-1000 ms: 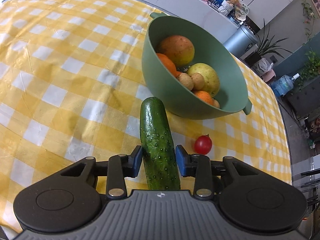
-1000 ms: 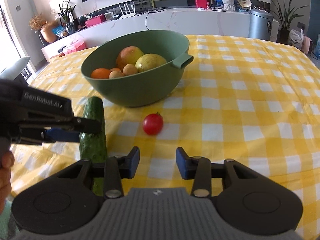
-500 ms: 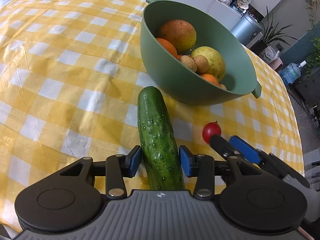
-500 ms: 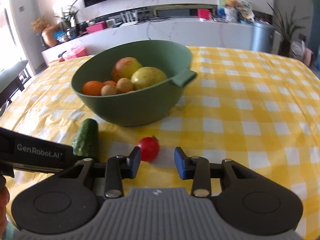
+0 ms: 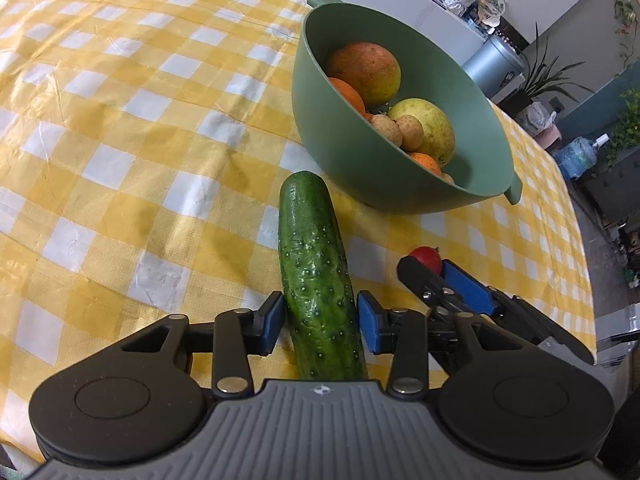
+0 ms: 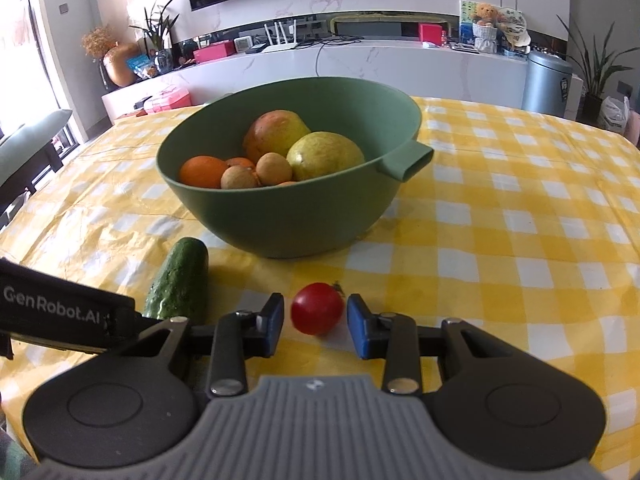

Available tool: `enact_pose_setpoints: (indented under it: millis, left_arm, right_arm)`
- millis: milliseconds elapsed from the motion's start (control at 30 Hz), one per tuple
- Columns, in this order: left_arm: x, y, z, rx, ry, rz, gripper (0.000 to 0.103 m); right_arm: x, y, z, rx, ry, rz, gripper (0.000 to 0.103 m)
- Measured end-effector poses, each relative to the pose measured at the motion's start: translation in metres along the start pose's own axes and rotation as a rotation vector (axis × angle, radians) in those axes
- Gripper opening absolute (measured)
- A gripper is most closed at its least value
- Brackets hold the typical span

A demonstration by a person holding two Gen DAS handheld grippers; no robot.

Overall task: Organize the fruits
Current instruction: 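Grasp the red tomato with the right gripper while the left gripper holds the cucumber, then carry the cucumber and tomato with both grippers over the green colander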

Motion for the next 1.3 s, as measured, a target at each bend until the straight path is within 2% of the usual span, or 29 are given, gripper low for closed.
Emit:
enact_pose_setpoints:
  millis: [167,333,567,900,1300]
  left_arm:
    - [0.000,0.002,0.000,0.007,-0.006,0.014,0.043]
    - [0.001,0.002,0.000,0.012,-0.007,0.021,0.042]
    - [0.014,-0.003,0.004,-0.029,-0.031,0.025,0.041]
    - [0.051,-0.015,-0.001,-0.063,-0.077,0.074,0.041]
    - [0.096,-0.030,-0.017,-0.054,-0.160,0.168,0.041]
  right_arm:
    - [-0.005,0.002,0.000,0.003,0.005,-0.001,0.033]
    - [-0.009,-0.003,0.000,-0.016,0.013,0.005,0.025]
    - [-0.005,-0.002,0.000,-0.023,0.003,-0.004,0.025]
    - [0.017,-0.003,-0.001,-0.029,-0.060,-0.013,0.025]
    - [0.054,0.003,-0.009,-0.003,-0.128,-0.024,0.025]
Point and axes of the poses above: each gripper's, at about its wrist camera, not at the fingertips, and x roughly against the way its jaws point, y to its left, z to its underside, the point moved 7 cm from there along -x, roughly the way its jaws point, and after that the axes turned 1 degree about y, right-handed, at the moved point
